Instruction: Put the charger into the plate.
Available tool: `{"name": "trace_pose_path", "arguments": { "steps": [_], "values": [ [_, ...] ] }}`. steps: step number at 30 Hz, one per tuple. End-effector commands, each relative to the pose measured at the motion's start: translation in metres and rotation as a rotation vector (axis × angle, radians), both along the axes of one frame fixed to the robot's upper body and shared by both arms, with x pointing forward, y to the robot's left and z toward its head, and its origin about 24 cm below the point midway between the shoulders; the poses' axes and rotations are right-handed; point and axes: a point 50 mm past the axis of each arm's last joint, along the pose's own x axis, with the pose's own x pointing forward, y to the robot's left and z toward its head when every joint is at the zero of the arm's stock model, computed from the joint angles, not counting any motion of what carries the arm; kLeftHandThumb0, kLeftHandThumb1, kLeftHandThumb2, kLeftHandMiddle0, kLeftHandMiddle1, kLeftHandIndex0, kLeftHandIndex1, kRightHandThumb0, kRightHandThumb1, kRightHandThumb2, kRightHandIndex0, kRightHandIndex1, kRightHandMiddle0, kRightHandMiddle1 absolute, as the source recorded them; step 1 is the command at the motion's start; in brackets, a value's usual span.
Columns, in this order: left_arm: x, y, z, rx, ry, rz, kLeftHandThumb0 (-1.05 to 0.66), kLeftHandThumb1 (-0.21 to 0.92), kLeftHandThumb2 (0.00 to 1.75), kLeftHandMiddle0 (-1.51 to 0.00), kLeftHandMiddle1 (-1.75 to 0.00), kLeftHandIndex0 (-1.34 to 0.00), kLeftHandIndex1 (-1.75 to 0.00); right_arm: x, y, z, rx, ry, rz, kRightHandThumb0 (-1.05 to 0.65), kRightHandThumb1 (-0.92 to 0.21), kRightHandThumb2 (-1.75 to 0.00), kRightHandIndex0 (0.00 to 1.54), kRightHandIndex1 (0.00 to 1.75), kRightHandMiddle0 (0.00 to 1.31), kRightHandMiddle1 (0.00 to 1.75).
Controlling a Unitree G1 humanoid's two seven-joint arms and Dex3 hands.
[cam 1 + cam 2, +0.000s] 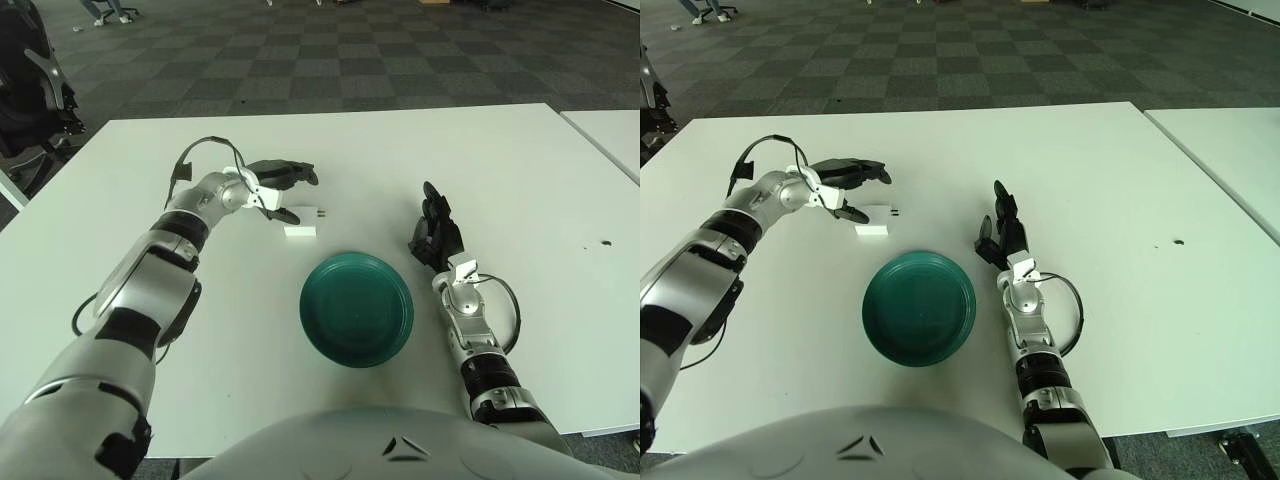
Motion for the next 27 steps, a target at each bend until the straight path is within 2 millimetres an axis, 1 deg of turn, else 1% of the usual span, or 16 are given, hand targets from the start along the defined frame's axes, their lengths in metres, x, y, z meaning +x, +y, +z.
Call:
{"name": "trace_pose_path", "arguments": {
  "steps": [1,7,11,16,22,27],
  "values": [
    [0.003,-0.002,0.000,0.004,0.051,0.007,-0.98,0.92,0.45,-0.21,-0.03,-0.06,-0.96,-0.043,0.004,-0.059,0.039,0.308,-0.019,-0.84,-0.92,-1.07,0.04,0.00,0.00,0.12],
    [0.003,-0.003,-0.007,0.036,0.082,0.037,-0.96,0.92,0.44,-0.22,-0.03,-0.06,-0.95,-0.042,0.005,-0.059,0.045,0.301,-0.018,-0.84,-0.92,-1.07,0.03,0.00,0.00,0.11],
    [0.004,-0.004,-0.012,0.070,0.069,0.062,-0.95,0.92,0.47,-0.22,-0.02,-0.06,-0.94,-0.042,0.004,-0.060,0.048,0.297,-0.020,-0.85,-0.92,-1.08,0.03,0.00,0.00,0.11],
    [0.003,-0.007,-0.021,0.115,0.042,0.085,-0.94,0.92,0.54,-0.22,-0.02,-0.05,-0.93,-0.042,0.004,-0.059,0.040,0.280,-0.023,-0.86,-0.92,-1.09,0.03,0.00,0.00,0.10],
    [0.002,-0.008,-0.025,0.144,0.026,0.096,-0.91,0.92,0.60,-0.22,-0.01,-0.05,-0.92,-0.043,0.004,-0.058,0.045,0.272,-0.029,-0.86,-0.92,-1.09,0.03,0.00,0.00,0.08],
    [0.001,-0.009,-0.031,0.166,0.049,0.116,-0.90,0.92,0.68,-0.22,-0.01,-0.03,-0.90,-0.045,0.004,-0.060,0.067,0.281,-0.048,-0.84,-0.92,-1.08,0.03,0.00,0.00,0.10]
  ]
}}
